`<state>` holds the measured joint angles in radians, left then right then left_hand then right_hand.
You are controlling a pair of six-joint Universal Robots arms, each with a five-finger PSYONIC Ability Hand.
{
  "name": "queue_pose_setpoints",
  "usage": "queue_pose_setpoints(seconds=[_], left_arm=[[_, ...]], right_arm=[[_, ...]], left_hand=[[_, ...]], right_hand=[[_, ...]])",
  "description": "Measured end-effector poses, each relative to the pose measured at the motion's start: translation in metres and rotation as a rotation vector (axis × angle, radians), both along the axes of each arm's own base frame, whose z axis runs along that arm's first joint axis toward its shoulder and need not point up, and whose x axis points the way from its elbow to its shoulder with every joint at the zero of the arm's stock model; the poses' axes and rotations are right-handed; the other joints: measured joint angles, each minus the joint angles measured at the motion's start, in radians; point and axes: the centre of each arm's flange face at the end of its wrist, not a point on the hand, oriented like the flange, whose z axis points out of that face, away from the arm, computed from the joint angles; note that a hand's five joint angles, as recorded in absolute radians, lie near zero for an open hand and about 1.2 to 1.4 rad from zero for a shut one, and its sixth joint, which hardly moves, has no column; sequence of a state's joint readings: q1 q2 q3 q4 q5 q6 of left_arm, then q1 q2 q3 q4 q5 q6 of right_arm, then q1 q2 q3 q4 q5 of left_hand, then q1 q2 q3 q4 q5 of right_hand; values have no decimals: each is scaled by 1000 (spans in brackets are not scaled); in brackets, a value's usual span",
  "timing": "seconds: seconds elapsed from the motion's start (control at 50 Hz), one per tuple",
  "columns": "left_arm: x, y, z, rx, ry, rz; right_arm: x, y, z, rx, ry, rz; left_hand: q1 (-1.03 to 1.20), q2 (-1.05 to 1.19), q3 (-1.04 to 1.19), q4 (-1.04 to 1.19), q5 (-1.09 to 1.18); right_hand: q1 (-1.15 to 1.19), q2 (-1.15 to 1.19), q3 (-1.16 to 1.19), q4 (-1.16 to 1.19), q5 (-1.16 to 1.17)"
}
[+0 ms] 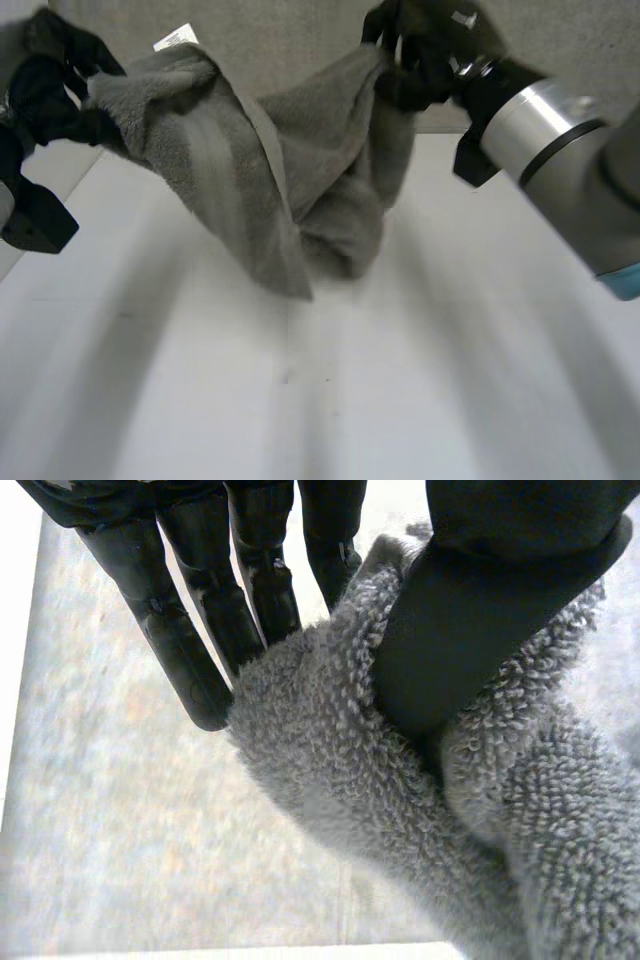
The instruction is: Fold the towel.
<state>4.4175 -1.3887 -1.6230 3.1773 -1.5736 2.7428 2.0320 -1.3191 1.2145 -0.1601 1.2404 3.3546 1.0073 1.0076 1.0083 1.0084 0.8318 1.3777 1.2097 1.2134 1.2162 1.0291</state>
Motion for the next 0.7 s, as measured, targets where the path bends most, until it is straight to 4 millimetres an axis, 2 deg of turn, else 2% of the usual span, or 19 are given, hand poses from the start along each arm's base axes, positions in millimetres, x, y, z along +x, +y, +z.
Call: queue_pose_setpoints(seconds=[0.06, 0.1, 0.14, 0.18, 0.22, 0.24, 0.26, 0.28, 0.3, 0.32, 0.38, 0.44, 0.54, 0.64, 0.66, 0.7], left_arm=[[0, -10, -19, 62, 2, 9], [-1, -16, -31, 96, -5, 10], [-3, -22, -46, 139, -17, 10], [-6, -32, -73, 211, -41, 12], [-6, -35, -81, 230, -48, 12], [-8, -41, -95, 270, -62, 13], [-8, -43, -102, 288, -70, 14], [-9, -49, -119, 333, -88, 17], [-10, -51, -125, 349, -95, 18], [-10, -57, -139, 387, -113, 21], [-9, -63, -156, 434, -142, 26], [-7, -72, -179, 495, -207, 33], [2, -78, -182, 498, -277, 53], [6, -74, -158, 430, -299, 62], [6, -74, -158, 430, -299, 62], [1, -62, -142, 385, -297, 44]], right_arm=[[-5, 11, 12, -4, 10, -1], [-4, 16, 13, 3, 21, 5], [1, 23, 10, 17, 48, 21], [13, 35, -3, 34, 111, 56], [17, 39, -8, 39, 135, 66], [25, 44, -19, 46, 180, 83], [30, 48, -27, 53, 211, 95], [39, 53, -42, 65, 269, 114], [41, 55, -48, 69, 290, 121], [48, 59, -64, 84, 344, 137], [57, 64, -89, 115, 421, 157], [66, 71, -134, 171, 555, 185], [66, 69, -157, 200, 620, 185], [60, 57, -153, 199, 614, 152], [60, 57, -153, 199, 614, 152], [52, 47, -144, 188, 595, 110]], left_hand=[[-8, -11, -11, -11, -3], [-17, -19, -19, -18, -10], [-26, -26, -27, -26, -18], [-31, -32, -32, -32, -23], [-31, -32, -32, -32, -23], [-31, -32, -32, -32, -23], [-53, -55, -49, -48, -39], [-157, -158, -159, -145, -138], [-203, -205, -204, -190, -183], [-343, -346, -329, -331, -328], [-551, -552, -552, -536, -526], [-761, -760, -761, -763, -738], [-824, -829, -827, -826, -796], [-830, -837, -838, -835, -800], [-830, -837, -838, -835, -800], [-830, -838, -838, -836, -802]], right_hand=[[1, 0, 0, 0, 0], [1, 0, 0, 0, 0], [1, 1, 0, 0, 0], [1, 0, 2, 1, 0], [1, 0, 2, 1, 0], [1, 0, 2, 1, 0], [1, 0, 2, 1, 0], [1, 0, 2, 1, 0], [1, 0, 2, 1, 0], [1, 0, 2, 1, 0], [1, 0, 2, 1, 1], [1, 0, 2, 1, 0], [4, 0, 2, 1, 1], [4, 0, 2, 1, 1], [4, 0, 2, 1, 1], [4, 0, 2, 1, 1]])
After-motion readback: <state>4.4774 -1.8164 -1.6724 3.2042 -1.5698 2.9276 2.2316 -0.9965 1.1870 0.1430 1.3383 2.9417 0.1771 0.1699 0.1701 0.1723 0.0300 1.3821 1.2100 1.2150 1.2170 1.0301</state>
